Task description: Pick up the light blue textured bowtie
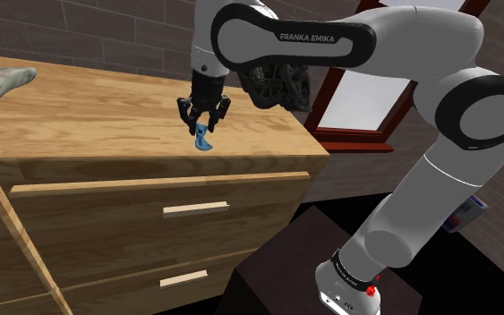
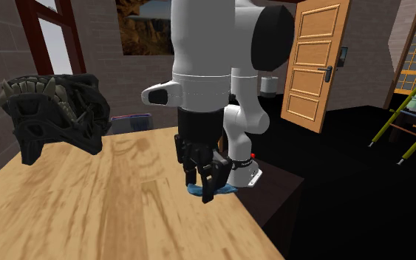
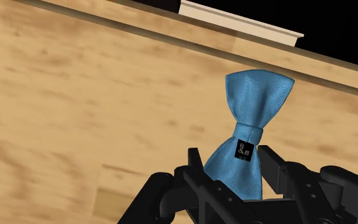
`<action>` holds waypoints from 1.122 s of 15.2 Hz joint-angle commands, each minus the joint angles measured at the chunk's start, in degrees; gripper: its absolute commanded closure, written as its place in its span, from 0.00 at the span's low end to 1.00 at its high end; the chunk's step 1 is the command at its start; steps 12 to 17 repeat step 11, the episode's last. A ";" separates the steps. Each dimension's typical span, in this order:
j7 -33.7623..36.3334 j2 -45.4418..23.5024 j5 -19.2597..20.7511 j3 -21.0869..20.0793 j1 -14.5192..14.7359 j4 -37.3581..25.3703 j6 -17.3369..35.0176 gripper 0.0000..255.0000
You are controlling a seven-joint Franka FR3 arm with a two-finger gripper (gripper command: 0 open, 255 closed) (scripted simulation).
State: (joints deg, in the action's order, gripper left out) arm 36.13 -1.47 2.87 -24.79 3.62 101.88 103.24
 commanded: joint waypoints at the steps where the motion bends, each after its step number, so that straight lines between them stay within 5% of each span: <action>1: -0.13 0.13 -0.08 0.02 -0.02 -1.48 -1.62 1.00; 9: -0.19 -0.43 0.11 -0.09 0.11 -8.27 -7.92 1.00; 17: -0.19 -0.44 0.12 -0.09 0.11 -8.41 -8.04 1.00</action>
